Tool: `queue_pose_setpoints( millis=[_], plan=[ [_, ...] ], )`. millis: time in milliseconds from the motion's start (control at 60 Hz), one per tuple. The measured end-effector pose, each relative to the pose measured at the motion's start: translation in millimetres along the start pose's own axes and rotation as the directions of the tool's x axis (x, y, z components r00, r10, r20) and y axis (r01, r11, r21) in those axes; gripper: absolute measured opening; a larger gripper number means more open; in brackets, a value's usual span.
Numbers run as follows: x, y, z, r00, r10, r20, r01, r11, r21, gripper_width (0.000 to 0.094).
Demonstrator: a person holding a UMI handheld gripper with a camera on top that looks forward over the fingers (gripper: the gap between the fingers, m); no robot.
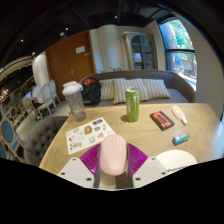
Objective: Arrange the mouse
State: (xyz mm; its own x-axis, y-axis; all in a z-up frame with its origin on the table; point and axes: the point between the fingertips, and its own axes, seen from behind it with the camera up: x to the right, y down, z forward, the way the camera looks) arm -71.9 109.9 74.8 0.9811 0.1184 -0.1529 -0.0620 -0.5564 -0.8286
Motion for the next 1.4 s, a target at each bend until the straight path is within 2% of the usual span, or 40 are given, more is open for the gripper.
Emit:
queue_pose_setpoints(
  millis=[83, 183, 233, 317, 433, 550, 617, 650, 733, 850, 883, 950, 983, 1233, 1400],
  plan=[
    [39, -55, -38, 0.999, -0.018, -0.046, 0.024, 0.992, 0.126, 0.0378],
    [111, -68, -69, 0.988, -0.024, -0.154, 0.050, 0.985, 0.167, 0.0379],
    [140, -52, -71, 0.980, -0.009, -0.198, 0.039, 0.988, 0.150, 0.0381],
    [179, -2, -73, 0.972, -0.004, -0.236, 0.022, 0.997, 0.072, 0.0382],
    [190, 52, -65, 0.980, -0.012, -0.200, 0.012, 1.000, 0.002, 0.0387],
    [193, 78, -52, 0.984, 0.001, -0.178, -0.004, 1.000, -0.018, 0.0396],
    [189, 104, -48, 0.989, -0.013, -0.149, 0.000, 0.997, -0.083, 0.0413],
    [189, 97, -47, 0.988, -0.039, -0.151, 0.034, 0.999, -0.040, 0.0413],
    [189, 99, -46, 0.987, -0.054, -0.154, 0.048, 0.998, -0.040, 0.0450],
    [189, 101, -47, 0.986, -0.052, -0.157, 0.037, 0.995, -0.098, 0.0517],
    [189, 102, -51, 0.985, -0.051, -0.163, 0.032, 0.993, -0.118, 0.0592],
    [185, 99, -60, 0.984, -0.044, -0.173, 0.022, 0.991, -0.130, 0.0893],
    [180, 96, -67, 0.983, -0.042, -0.177, 0.017, 0.990, -0.139, 0.0842],
    [124, 55, -148, 0.963, -0.064, -0.263, 0.033, 0.992, -0.122, 0.0843],
    [63, 46, -205, 0.946, -0.011, -0.323, -0.023, 0.995, -0.102, 0.0848]
  ],
)
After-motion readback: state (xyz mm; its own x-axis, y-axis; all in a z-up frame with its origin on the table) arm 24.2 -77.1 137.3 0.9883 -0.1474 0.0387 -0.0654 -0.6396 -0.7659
